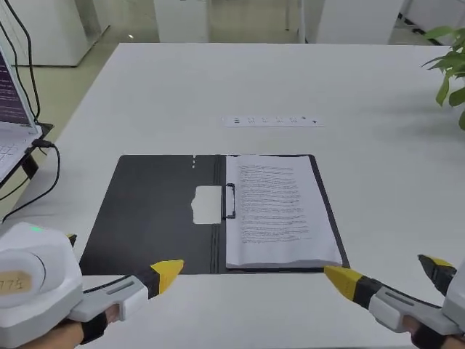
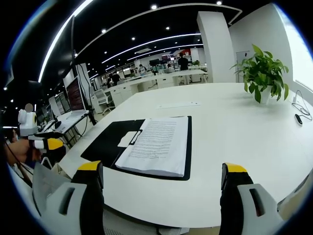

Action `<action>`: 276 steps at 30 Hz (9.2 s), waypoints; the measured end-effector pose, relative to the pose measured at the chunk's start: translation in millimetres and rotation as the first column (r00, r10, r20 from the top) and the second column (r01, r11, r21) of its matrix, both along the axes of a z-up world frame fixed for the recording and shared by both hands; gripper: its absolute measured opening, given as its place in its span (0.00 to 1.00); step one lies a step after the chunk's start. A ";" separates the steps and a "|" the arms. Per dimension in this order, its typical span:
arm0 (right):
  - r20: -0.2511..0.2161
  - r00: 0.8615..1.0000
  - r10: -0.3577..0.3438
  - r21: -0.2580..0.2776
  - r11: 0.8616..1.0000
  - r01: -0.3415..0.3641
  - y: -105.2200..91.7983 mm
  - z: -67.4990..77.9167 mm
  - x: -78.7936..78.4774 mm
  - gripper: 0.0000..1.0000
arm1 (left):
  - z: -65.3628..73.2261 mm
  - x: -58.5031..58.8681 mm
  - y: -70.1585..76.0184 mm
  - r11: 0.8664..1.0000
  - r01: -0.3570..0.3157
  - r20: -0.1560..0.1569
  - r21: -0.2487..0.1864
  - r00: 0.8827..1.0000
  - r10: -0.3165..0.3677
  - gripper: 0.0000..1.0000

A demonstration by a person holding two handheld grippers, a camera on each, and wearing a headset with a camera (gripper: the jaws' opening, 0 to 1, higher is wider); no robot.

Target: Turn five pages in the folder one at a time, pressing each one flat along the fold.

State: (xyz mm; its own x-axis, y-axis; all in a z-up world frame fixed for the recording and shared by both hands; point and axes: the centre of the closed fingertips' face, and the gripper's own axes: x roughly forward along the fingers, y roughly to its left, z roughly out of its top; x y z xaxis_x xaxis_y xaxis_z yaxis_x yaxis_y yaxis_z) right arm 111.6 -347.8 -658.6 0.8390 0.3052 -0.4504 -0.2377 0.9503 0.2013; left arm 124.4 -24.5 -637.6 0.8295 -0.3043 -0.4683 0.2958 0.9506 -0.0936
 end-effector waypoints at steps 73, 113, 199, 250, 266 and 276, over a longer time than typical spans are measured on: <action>0.017 1.000 0.017 -0.019 1.000 -0.017 3.7 10.9 5.2 1.00 | 11.3 3.8 -12.8 0.999 0.033 0.009 -0.030 0.999 -0.033 0.99; 0.061 0.998 -0.012 -0.016 1.000 0.013 10.3 26.8 -10.6 1.00 | 8.3 30.3 -59.5 0.976 0.219 0.006 0.003 0.976 -0.219 0.99; 0.033 0.989 -0.142 -0.021 0.990 0.142 10.2 25.6 -17.4 0.99 | -99.6 83.3 -247.6 0.819 0.573 -0.096 0.001 0.816 -0.570 0.84; -0.036 0.995 -0.089 -0.032 0.996 0.088 15.6 0.4 27.6 0.93 | -141.3 111.2 -258.0 0.839 0.538 0.046 0.082 0.839 -0.542 0.34; -0.105 0.993 -0.044 0.002 0.999 0.045 33.0 -30.8 46.9 0.85 | -141.2 113.0 -251.2 0.833 0.540 0.041 0.120 0.836 -0.547 0.05; -0.144 0.988 -0.059 0.020 0.998 0.063 33.5 -56.0 57.9 0.68 | -142.1 113.7 -250.8 0.856 0.512 0.021 0.065 0.857 -0.514 0.02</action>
